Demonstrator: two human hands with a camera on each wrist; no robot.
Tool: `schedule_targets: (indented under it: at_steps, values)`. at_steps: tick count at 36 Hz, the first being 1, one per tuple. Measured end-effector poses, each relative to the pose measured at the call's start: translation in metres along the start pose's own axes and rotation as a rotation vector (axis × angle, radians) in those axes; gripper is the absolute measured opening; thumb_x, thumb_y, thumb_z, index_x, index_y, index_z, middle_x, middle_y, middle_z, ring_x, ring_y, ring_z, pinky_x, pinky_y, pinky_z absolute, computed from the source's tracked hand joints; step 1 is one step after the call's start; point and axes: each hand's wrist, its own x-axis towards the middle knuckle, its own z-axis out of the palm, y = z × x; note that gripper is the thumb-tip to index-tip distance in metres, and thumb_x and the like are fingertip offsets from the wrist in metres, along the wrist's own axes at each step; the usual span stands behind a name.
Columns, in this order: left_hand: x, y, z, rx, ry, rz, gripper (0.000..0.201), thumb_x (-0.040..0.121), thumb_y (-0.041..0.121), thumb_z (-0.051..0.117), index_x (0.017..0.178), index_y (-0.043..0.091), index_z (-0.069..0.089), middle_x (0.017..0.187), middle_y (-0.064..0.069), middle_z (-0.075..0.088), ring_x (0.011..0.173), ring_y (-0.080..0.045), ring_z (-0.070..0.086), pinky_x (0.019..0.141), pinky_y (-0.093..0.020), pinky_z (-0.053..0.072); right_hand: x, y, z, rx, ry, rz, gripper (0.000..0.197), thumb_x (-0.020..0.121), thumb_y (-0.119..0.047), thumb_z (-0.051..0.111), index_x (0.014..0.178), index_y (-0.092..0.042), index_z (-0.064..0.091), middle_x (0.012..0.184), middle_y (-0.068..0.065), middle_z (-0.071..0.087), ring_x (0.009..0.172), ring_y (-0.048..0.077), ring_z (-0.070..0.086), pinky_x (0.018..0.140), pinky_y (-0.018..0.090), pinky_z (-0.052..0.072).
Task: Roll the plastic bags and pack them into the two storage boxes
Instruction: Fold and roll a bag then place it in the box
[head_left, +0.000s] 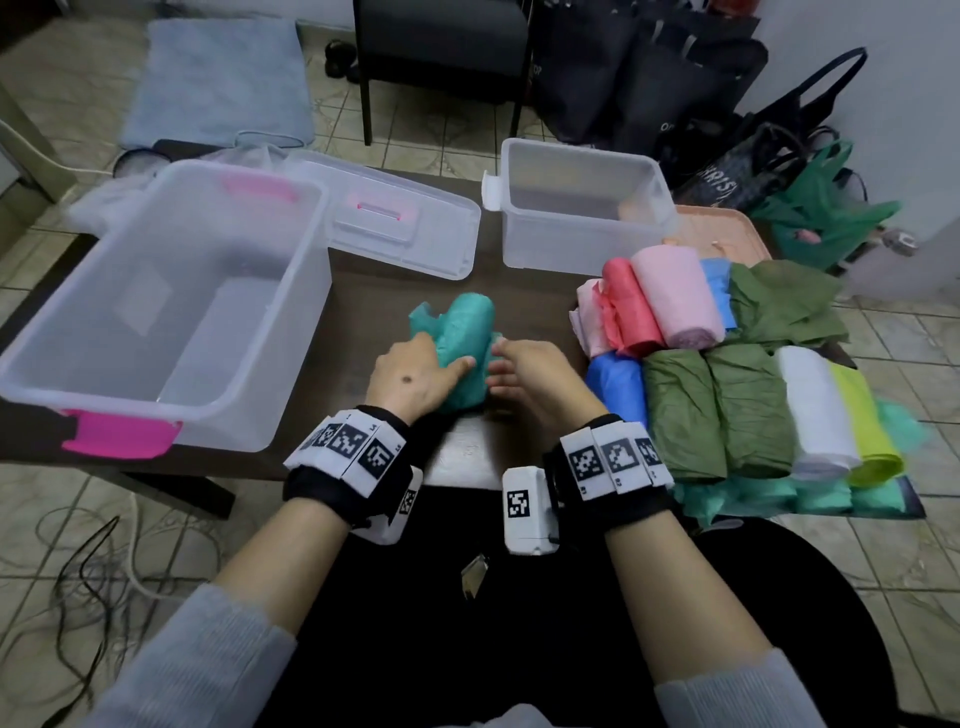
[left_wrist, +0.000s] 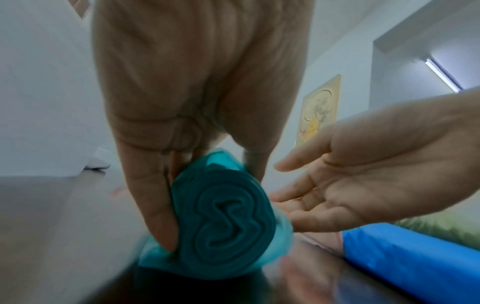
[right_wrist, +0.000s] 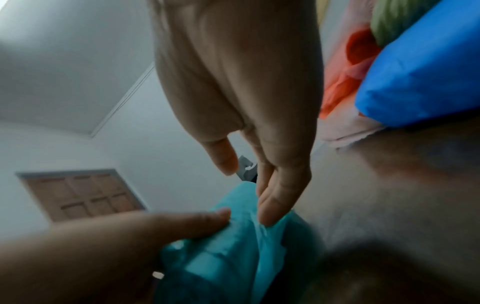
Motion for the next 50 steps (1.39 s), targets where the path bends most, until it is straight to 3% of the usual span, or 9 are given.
schedule_targets:
  at_steps: [5, 12, 19, 25, 30, 34, 40, 45, 50]
  values:
    - [-0.002, -0.004, 0.002, -0.32, -0.042, -0.126, 0.054, 0.091, 0.048, 0.051, 0.121, 0.004, 0.056, 0.122, -0.018, 0.059, 0.112, -0.036, 0.055, 0.089, -0.032, 0.043, 0.003, 0.0, 0.011, -0.405, 0.079, -0.187, 0.035, 0.094, -0.032, 0.047, 0.085, -0.006, 0.068, 0.093, 0.014, 0.067, 0.091, 0.027, 0.062, 0.08, 0.03, 0.046]
    - [-0.007, -0.01, 0.002, -0.846, -0.099, -0.28, 0.046, 0.091, 0.035, 0.059, 0.122, 0.001, 0.055, 0.114, -0.017, 0.062, 0.099, -0.032, 0.064, 0.075, -0.046, 0.058, 0.002, -0.015, 0.028, -0.63, 0.142, -0.412, 0.032, 0.093, -0.021, 0.049, 0.12, -0.007, 0.06, 0.122, 0.014, 0.056, 0.118, 0.027, 0.05, 0.099, 0.028, 0.033]
    - [-0.007, -0.014, 0.005, -0.909, -0.081, -0.281, 0.045, 0.09, 0.036, 0.059, 0.12, 0.002, 0.057, 0.113, -0.018, 0.063, 0.096, -0.033, 0.065, 0.074, -0.048, 0.058, 0.003, -0.022, 0.034, -0.571, 0.037, -0.192, 0.03, 0.093, -0.028, 0.051, 0.099, -0.002, 0.065, 0.107, 0.013, 0.066, 0.105, 0.029, 0.06, 0.088, 0.029, 0.044]
    - [-0.009, -0.011, 0.007, -0.931, -0.081, -0.224, 0.033, 0.095, 0.027, 0.052, 0.119, 0.004, 0.055, 0.112, -0.017, 0.063, 0.098, -0.031, 0.064, 0.07, -0.041, 0.057, 0.005, -0.021, 0.036, -0.262, -0.156, 0.083, 0.042, 0.086, -0.036, 0.065, 0.115, -0.007, 0.059, 0.097, 0.007, 0.065, 0.074, 0.016, 0.064, 0.063, 0.025, 0.053]
    - [-0.026, 0.0, 0.005, -1.136, -0.225, -0.015, 0.023, 0.096, 0.009, 0.047, 0.118, 0.015, 0.052, 0.102, -0.004, 0.066, 0.085, -0.012, 0.064, 0.066, -0.021, 0.054, 0.009, -0.021, 0.028, -0.172, -0.142, -0.02, 0.038, 0.075, -0.022, 0.076, 0.104, -0.002, 0.064, 0.102, 0.013, 0.07, 0.085, 0.022, 0.068, 0.082, 0.034, 0.056]
    - [-0.028, -0.006, -0.004, -1.401, -0.394, -0.089, 0.03, 0.094, 0.032, 0.036, 0.105, 0.017, 0.06, 0.087, 0.0, 0.065, 0.079, -0.012, 0.058, 0.062, -0.026, 0.04, -0.001, -0.04, 0.013, -0.328, -0.044, -0.365, 0.04, 0.07, -0.009, 0.078, 0.104, -0.012, 0.056, 0.089, -0.001, 0.059, 0.073, 0.008, 0.056, 0.067, 0.017, 0.047]
    - [0.001, -0.028, -0.027, -1.624, -0.504, -0.277, 0.084, 0.082, 0.073, 0.032, 0.12, 0.002, 0.057, 0.106, -0.019, 0.065, 0.09, -0.031, 0.065, 0.083, -0.045, 0.051, -0.027, -0.059, -0.008, -0.994, -0.125, -0.709, 0.061, 0.065, -0.018, 0.077, 0.122, -0.02, 0.055, 0.106, -0.002, 0.048, 0.101, 0.014, 0.045, 0.091, 0.035, 0.038]
    - [0.013, -0.015, -0.042, -1.35, -0.486, -0.253, 0.033, 0.09, 0.031, 0.057, 0.115, 0.01, 0.06, 0.089, -0.005, 0.072, 0.07, -0.015, 0.07, 0.061, -0.027, 0.058, -0.049, -0.036, 0.0, -1.456, -0.207, -0.806, 0.052, 0.078, -0.016, 0.059, 0.127, -0.03, 0.047, 0.123, -0.007, 0.051, 0.116, 0.018, 0.04, 0.086, 0.032, 0.024]
    - [0.024, -0.005, -0.041, -1.314, -0.106, -0.197, 0.02, 0.085, 0.002, 0.064, 0.105, -0.002, 0.063, 0.091, -0.011, 0.071, 0.069, -0.018, 0.068, 0.059, -0.029, 0.059, -0.051, -0.007, 0.011, -1.595, -0.277, -0.798, 0.049, 0.084, -0.008, 0.05, 0.128, -0.029, 0.046, 0.121, -0.005, 0.054, 0.119, 0.019, 0.041, 0.095, 0.038, 0.026]
